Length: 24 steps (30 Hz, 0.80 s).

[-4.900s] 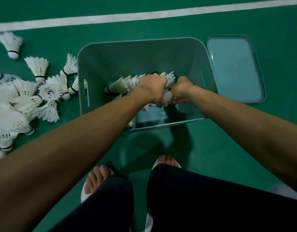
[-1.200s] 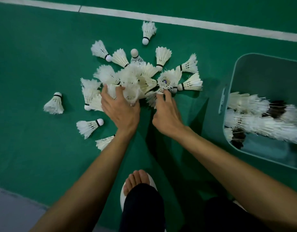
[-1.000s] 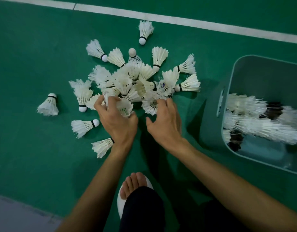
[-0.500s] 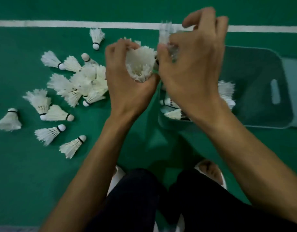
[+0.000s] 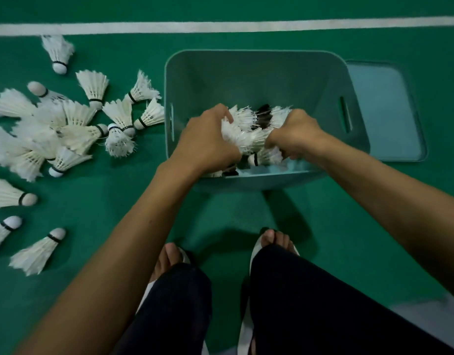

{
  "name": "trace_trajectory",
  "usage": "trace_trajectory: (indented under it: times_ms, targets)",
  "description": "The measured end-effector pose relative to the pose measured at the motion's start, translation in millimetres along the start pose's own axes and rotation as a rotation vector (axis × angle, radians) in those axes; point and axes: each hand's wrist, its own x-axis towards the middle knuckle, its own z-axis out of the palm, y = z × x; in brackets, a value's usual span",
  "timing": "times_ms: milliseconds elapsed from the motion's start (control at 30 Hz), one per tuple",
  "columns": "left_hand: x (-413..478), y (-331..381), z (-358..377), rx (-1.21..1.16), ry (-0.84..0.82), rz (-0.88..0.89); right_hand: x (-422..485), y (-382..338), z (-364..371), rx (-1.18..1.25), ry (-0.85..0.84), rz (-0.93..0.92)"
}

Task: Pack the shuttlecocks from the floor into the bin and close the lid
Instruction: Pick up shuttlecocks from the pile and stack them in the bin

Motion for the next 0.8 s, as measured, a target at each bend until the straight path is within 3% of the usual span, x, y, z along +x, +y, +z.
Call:
trace_trajectory:
  times_ms: [233, 333, 400, 467, 533, 633, 700, 800]
  targets:
    - [7.0, -8.2, -8.0, -0.356, 0.055, -0.177, 33.4, -18.5, 38.5, 0.031, -0.423, 0.135]
    - [9.6, -7.4, -8.9, -0.363, 0.021, -0.223, 34.6, -21.5, 49.8, 0.141, -0.649, 0.259]
    - [11.9, -6.1, -8.3, -0.337, -0.014, -0.234, 36.5, -18.7, 49.5, 0.142, -0.71, 0.275]
    - [14.6, -5.1, -7.6, -0.324, -0.04, -0.247, 38.5, -15.5, 38.7, 0.025, -0.645, 0.192]
    - [17.8, -3.8, -6.2, -0.323, -0.067, -0.27, 38.9, -10.8, 19.0, -0.066, -0.423, 0.034]
    - [21.6, 2.6, -1.7, -0.357, -0.14, -0.294, 26.7, -2.5, -15.7, 0.052, -0.208, -0.263]
    - [22.6, 10.5, 2.2, -0.407, -0.213, -0.299, 13.0, 3.1, -29.8, 0.135, -0.222, -0.475]
    - [25.3, 15.8, 8.5, -0.462, -0.288, -0.3, 8.8, 13.1, -29.0, 0.103, -0.329, -0.538]
